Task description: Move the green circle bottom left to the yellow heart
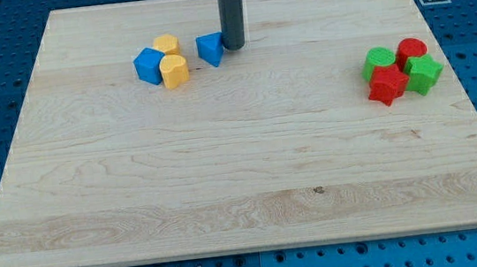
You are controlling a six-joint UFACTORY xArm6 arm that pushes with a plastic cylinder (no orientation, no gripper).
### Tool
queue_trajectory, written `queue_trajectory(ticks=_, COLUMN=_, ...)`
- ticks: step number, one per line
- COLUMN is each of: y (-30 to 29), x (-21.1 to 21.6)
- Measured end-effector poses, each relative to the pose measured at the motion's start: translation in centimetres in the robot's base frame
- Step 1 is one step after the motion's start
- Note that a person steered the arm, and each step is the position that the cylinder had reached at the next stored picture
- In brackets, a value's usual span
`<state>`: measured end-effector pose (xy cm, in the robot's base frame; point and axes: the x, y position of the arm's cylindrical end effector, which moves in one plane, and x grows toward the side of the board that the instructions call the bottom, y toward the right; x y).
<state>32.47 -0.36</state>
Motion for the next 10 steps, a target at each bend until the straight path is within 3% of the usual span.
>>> queue_trajectory(ticks=3, y=-2.9, x=2.2)
queue_trajectory(ticks=4, y=-1.8, x=0.7)
queue_trajectory(ticks=5, y=2.7, x=-1.6)
queue_trajectory(ticks=6, y=11.0, x=-2.1)
queue_trajectory(ticks=8, y=32.0, x=-0.4)
queue_trajectory(ticks=9, y=34.8, x=2.8)
queue_trajectory(ticks=10, y=33.5, x=6.1)
